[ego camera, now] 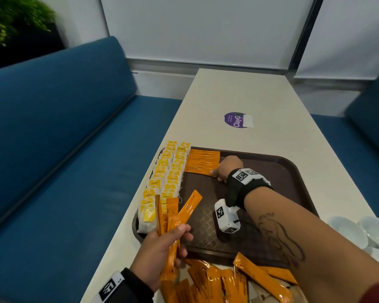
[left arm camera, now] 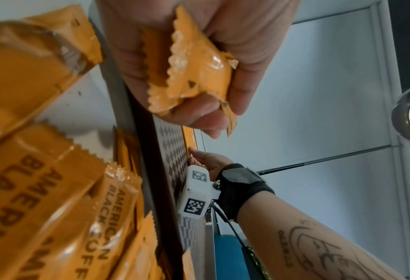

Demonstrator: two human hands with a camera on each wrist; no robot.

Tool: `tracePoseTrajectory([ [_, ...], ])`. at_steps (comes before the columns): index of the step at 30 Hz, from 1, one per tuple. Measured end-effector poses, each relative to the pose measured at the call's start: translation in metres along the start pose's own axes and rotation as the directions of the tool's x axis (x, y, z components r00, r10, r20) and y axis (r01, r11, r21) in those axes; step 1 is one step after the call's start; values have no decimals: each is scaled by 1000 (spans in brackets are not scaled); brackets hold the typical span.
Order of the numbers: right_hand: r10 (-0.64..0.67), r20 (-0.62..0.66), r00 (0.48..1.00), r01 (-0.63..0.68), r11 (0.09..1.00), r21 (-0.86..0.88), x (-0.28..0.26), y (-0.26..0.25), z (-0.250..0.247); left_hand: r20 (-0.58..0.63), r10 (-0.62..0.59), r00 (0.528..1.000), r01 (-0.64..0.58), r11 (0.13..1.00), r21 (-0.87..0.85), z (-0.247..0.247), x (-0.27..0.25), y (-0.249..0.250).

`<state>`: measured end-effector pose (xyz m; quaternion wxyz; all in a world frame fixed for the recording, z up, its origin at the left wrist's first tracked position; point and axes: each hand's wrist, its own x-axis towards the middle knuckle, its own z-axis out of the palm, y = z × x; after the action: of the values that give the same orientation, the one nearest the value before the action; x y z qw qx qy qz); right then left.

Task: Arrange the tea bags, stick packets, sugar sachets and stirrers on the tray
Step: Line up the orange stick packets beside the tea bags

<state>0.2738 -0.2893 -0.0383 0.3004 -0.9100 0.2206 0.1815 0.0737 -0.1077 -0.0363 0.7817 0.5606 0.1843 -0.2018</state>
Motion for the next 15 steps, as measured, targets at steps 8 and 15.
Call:
tracePoseTrajectory([
  [8, -387, -18, 922, 372, 873, 316, -51, 11, -22, 69, -22, 997, 25, 999, -47, 0, -4, 8],
  [15, -681, 335, 652, 514, 721, 464, -138, 38, -40, 157, 4, 988, -5, 1000, 5, 10, -11, 11],
])
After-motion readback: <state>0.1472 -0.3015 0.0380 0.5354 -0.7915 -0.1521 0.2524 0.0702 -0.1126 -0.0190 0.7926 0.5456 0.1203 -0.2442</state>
